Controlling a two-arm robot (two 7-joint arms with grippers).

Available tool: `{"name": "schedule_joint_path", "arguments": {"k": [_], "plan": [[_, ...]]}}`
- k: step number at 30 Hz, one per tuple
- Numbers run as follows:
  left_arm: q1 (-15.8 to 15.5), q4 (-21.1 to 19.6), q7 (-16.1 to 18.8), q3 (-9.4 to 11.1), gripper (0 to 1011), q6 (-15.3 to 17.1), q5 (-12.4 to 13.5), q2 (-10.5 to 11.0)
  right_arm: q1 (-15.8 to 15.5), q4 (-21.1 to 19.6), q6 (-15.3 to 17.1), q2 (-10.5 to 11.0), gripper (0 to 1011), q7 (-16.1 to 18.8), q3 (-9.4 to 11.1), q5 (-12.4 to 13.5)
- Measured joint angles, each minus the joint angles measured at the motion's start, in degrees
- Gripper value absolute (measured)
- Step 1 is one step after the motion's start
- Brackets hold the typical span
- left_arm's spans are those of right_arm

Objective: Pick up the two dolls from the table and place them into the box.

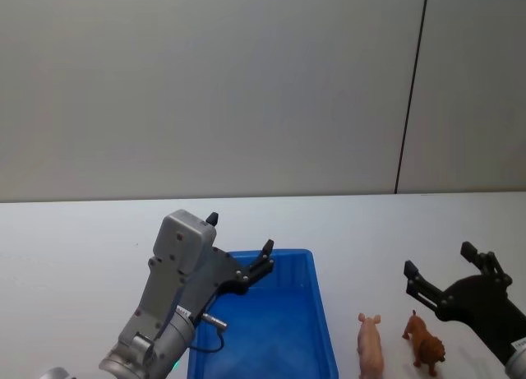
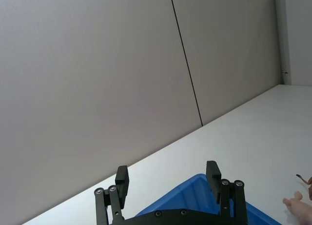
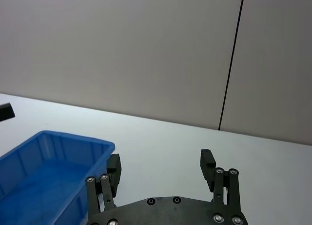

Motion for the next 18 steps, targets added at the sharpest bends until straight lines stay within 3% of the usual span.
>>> {"name": "schedule_joint_path", "arguments": {"k": [18], "plan": [[0.0,0.0,0.0,0.0,1001,0.0,0.0,0.0,-2.3,0.6,6.8,3.5,1001,5.4,1.0,0.8]]}}
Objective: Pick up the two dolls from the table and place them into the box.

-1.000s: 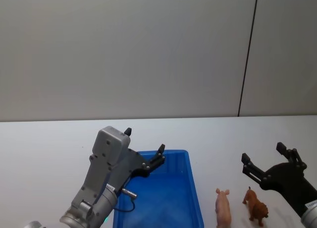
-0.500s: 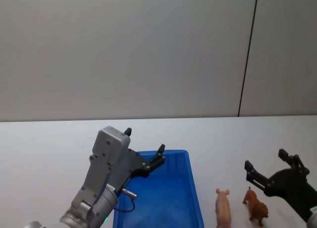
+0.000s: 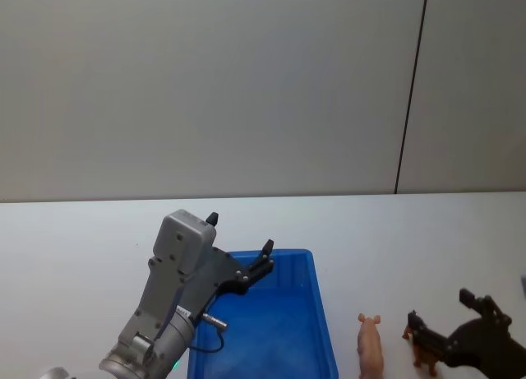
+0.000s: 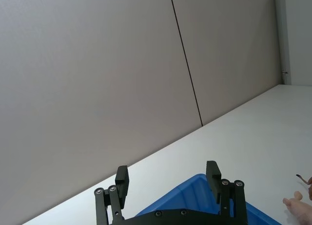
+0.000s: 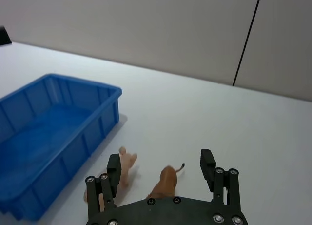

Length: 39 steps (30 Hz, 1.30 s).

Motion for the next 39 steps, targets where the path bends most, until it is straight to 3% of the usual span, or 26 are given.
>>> {"name": "schedule_joint_path", "arguments": {"k": [19,26,28,29,31,39], "plan": [[0.0,0.0,0.0,0.0,1001,0.0,0.0,0.0,0.1,3.9,5.0,-0.1,996,2.0,-0.7,-1.4],[0.0,0.0,0.0,0.0,1001,0.0,0.0,0.0,0.6,5.4,5.6,-0.6,806,1.9,-0.9,-1.5],[0.0,0.0,0.0,0.0,1001,0.0,0.0,0.0,0.7,5.6,5.6,-0.7,806,1.9,-1.0,-1.5],[0.0,0.0,0.0,0.0,1001,0.0,0.0,0.0,0.7,5.9,5.4,-0.8,731,1.8,-1.0,-1.6],[0.0,0.0,0.0,0.0,1001,0.0,0.0,0.0,0.8,6.0,5.0,-0.9,703,1.8,-1.1,-1.7],[0.0,0.0,0.0,0.0,1001,0.0,0.0,0.0,0.8,6.6,2.2,-1.2,428,1.7,-1.3,-2.3]]}}
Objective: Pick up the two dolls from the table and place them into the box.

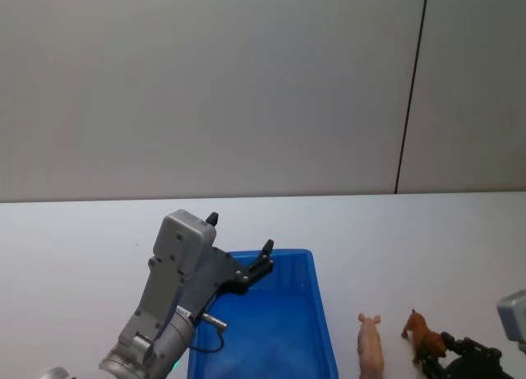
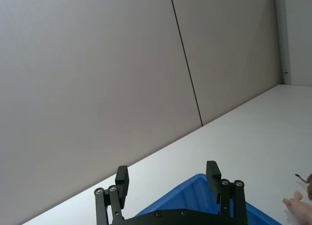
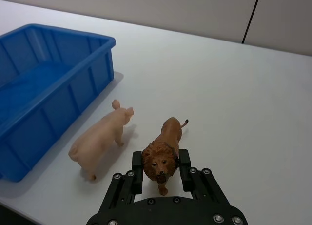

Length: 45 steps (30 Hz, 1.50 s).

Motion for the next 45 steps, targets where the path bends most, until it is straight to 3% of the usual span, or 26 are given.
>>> {"name": "schedule_joint_path", "arguments": {"k": [14,24,32,39,45], "plan": [[0.0,0.0,0.0,0.0,1001,0.0,0.0,0.0,0.9,-1.6,-6.1,-1.0,415,-0.4,-0.3,-1.8],[0.0,0.0,0.0,0.0,1001,0.0,0.0,0.0,4.1,-3.9,-7.7,-3.0,417,3.0,-1.2,-3.1],[0.0,0.0,0.0,0.0,1001,0.0,0.0,0.0,7.5,-3.9,-5.4,-5.5,415,6.8,-2.4,-3.3],[0.0,0.0,0.0,0.0,1001,0.0,0.0,0.0,10.7,-1.9,-1.3,-8.2,418,10.0,-3.8,-3.1],[0.0,0.0,0.0,0.0,1001,0.0,0.0,0.0,12.3,0.3,1.0,-10.0,575,12.0,-5.0,-3.1]]}}
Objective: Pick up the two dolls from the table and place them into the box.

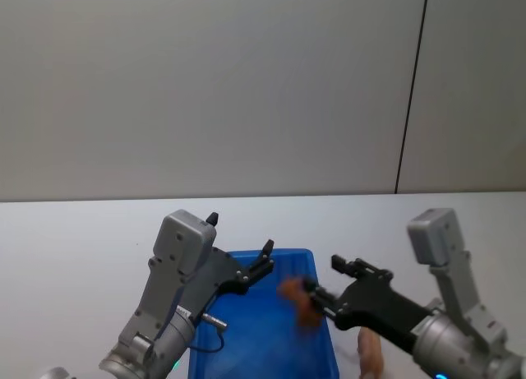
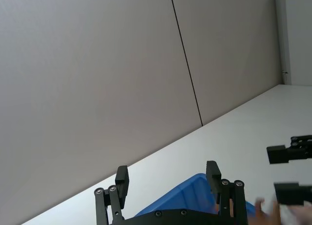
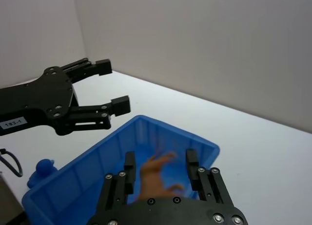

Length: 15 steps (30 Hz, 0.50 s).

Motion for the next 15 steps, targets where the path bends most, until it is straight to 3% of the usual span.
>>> {"name": "schedule_joint_path", "arguments": {"k": [5,8,15], "plan": [[0.0,0.0,0.0,0.0,1001,0.0,0.0,0.0,0.8,1.4,1.0,-0.8,689,1.1,-0.6,-0.1],[0.0,0.0,0.0,0.0,1001,0.0,0.0,0.0,1.1,1.9,1.3,-0.9,825,1.6,-0.8,-0.1],[0.0,0.0,0.0,0.0,1001,0.0,0.0,0.0,0.5,1.6,1.1,0.2,1001,1.6,-0.3,0.3]]}}
